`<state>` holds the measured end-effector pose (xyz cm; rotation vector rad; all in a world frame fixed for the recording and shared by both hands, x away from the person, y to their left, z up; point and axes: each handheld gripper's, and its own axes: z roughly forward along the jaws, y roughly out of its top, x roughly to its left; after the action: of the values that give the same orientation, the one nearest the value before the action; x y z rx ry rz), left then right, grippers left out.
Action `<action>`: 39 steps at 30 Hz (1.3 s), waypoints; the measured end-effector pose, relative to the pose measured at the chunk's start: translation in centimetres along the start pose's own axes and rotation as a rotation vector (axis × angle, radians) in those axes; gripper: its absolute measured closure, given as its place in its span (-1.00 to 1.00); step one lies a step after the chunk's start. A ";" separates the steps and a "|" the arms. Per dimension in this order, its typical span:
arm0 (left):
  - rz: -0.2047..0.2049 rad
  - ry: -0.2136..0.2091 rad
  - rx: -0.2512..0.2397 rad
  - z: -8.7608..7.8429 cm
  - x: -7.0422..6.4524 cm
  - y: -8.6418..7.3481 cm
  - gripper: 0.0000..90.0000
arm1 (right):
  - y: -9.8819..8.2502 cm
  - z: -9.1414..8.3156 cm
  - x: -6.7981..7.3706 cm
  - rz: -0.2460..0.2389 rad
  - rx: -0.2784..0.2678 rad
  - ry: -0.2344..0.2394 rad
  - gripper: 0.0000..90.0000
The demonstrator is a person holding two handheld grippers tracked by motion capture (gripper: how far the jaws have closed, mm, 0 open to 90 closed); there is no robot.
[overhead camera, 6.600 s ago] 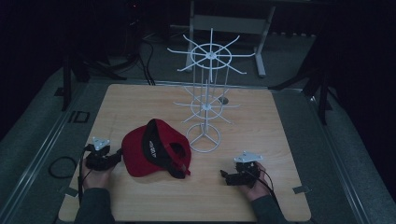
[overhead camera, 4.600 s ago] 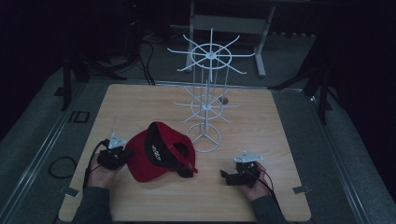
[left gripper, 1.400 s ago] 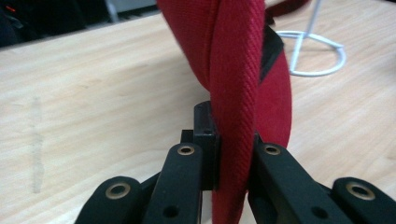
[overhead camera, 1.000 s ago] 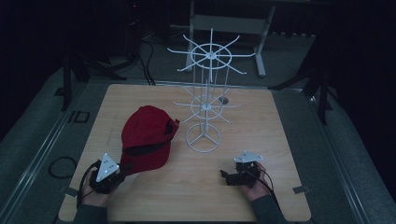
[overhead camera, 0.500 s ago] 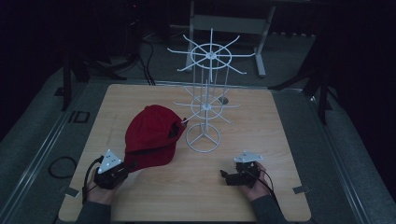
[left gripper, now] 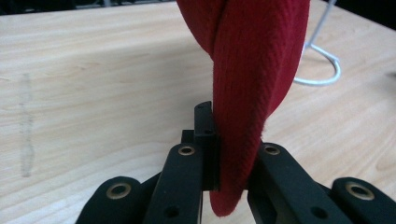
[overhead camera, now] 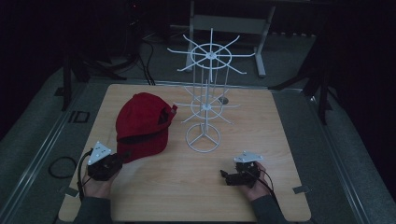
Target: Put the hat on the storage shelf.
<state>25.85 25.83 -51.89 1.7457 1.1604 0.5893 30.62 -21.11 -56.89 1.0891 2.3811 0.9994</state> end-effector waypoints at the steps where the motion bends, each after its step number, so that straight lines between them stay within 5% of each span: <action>1: -0.005 0.007 -0.008 -0.1 0.0 0.2 0.92 | 0.0 0.0 0.0 0.000 0.000 0.000 -0.72; 13: -0.026 0.050 -0.088 -0.7 0.3 2.7 0.92 | 0.0 0.0 0.0 -0.002 -0.001 0.000 -0.72; 39: -0.035 0.087 -0.179 -1.0 0.2 6.7 0.92 | 0.0 0.0 0.0 0.000 -0.001 0.000 -0.72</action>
<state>28.15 25.58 -45.56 1.5580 1.1588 0.7319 30.62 -21.11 -56.89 1.0885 2.3807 1.0003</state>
